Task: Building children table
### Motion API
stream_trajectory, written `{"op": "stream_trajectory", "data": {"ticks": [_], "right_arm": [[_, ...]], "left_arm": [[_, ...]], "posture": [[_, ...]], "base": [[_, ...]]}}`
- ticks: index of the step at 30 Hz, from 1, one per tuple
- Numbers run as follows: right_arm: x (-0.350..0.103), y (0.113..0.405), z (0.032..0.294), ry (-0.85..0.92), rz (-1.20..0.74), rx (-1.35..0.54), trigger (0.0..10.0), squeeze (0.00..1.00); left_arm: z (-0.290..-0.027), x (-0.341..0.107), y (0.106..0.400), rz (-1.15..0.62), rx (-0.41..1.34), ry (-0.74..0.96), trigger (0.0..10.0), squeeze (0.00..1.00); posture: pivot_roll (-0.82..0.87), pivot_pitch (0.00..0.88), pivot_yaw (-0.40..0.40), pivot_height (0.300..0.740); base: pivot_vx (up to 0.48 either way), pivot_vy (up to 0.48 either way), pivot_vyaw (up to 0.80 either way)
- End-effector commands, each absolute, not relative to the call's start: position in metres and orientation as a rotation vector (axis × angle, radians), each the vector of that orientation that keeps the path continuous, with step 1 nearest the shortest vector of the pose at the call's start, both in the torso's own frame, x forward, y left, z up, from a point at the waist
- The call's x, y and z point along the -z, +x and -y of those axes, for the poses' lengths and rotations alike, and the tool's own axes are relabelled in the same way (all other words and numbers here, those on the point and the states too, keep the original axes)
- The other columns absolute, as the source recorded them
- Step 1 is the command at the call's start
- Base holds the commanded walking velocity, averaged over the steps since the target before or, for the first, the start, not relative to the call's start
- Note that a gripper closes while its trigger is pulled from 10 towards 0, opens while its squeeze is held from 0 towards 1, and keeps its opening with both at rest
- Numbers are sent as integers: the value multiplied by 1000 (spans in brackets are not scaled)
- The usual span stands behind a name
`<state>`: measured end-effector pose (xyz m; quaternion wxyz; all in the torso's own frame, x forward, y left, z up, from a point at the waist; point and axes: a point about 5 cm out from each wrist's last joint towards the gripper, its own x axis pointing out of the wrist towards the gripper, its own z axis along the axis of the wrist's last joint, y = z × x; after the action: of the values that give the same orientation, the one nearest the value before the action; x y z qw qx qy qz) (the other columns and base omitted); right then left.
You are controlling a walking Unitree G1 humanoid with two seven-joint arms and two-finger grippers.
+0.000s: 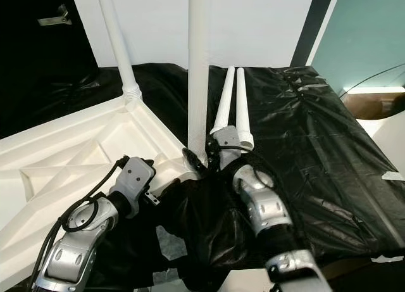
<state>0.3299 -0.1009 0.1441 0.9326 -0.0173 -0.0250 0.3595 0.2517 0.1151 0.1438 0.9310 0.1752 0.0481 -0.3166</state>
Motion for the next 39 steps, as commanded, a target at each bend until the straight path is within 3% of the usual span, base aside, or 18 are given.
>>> {"op": "stream_trajectory", "data": {"ticks": [1, 15, 16, 17, 19, 27, 35, 36, 39], "right_arm": [[-144, 333, 102, -34, 45, -815, 10000, 0], [-149, 356, 95, -102, -1, -1009, 10000, 0], [-149, 357, 94, -112, -5, -1011, 9608, 0], [-148, 359, 95, -120, -11, -1004, 2627, 0], [-148, 361, 96, -128, -19, -999, 0, 0], [-142, 362, 99, -155, -39, -999, 0, 0], [-127, 360, 95, -148, -67, -874, 0, 0], [-124, 358, 92, -111, -64, -835, 10000, 0], [-123, 357, 90, -105, -62, -815, 10000, 0]], "left_arm": [[-114, -148, 252, -76, 613, 370, 10000, 0], [-101, -143, 250, -84, 643, 375, 10000, 0], [-101, -143, 250, -84, 644, 375, 10000, 0], [-100, -143, 250, -84, 644, 375, 10000, 0], [-101, -143, 250, -83, 640, 378, 10000, 0], [-102, -142, 251, -87, 632, 371, 10000, 0], [-100, -142, 252, -86, 646, 374, 10000, 0], [-100, -142, 252, -88, 648, 374, 10000, 0], [-101, -141, 252, -88, 649, 374, 10000, 0]], "posture": [[130, 0, -34, 740], [144, 0, -41, 740], [144, 0, -41, 740], [148, 0, -43, 740], [150, 0, -44, 740], [144, 0, -48, 740], [125, 0, -40, 740], [120, 0, -37, 740], [115, 3, -35, 740]], "base": [[0, 0, 0], [0, 0, 0], [0, 0, 0], [0, 0, 0], [0, 0, 0], [0, 0, 0], [0, 0, 0], [0, 0, 0], [0, 0, 0]]}}
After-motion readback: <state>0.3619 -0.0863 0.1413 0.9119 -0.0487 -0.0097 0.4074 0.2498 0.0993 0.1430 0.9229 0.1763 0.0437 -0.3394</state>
